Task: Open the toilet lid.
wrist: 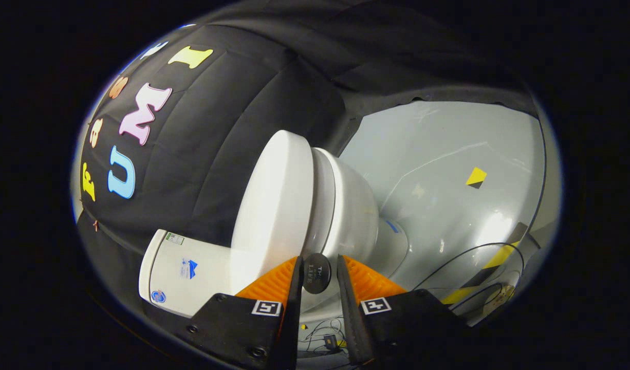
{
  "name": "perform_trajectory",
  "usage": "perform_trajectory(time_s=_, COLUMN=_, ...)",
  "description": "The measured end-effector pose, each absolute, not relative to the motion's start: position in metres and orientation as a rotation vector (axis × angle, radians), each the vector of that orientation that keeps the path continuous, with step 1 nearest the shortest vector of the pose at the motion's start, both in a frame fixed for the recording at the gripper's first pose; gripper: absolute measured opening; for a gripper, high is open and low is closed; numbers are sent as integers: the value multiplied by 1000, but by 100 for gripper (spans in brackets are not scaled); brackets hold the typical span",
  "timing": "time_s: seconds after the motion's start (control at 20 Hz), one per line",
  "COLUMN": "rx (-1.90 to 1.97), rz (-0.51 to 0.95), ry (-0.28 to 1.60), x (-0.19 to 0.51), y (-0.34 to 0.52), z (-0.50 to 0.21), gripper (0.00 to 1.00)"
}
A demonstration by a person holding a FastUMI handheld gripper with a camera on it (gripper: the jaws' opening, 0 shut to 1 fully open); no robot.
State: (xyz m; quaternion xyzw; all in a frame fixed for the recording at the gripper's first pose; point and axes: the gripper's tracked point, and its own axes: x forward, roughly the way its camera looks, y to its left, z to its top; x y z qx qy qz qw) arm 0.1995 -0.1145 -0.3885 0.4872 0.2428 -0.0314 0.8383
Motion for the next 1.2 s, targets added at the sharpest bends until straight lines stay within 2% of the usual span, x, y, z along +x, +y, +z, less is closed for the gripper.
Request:
perform_trajectory(time_s=0.15, rx=1045, rz=-42, ry=512, x=194, y=-112, z=-382, gripper=42)
perform_trajectory(time_s=0.25, rx=1048, rz=-36, ry=527, x=201, y=-110, z=-386, gripper=21)
perform_trajectory(time_s=0.35, rx=1069, rz=-53, ry=491, x=195, y=-122, z=-371, gripper=21)
perform_trajectory(time_s=0.4, rx=1062, rz=-22, ry=516, x=204, y=-107, z=-378, gripper=5)
perform_trajectory(time_s=0.75, rx=931, rz=-38, ry=544, x=200, y=-107, z=-371, gripper=5)
perform_trajectory(time_s=1.2, rx=725, rz=-9, ry=491, x=193, y=-95, z=-308, gripper=5)
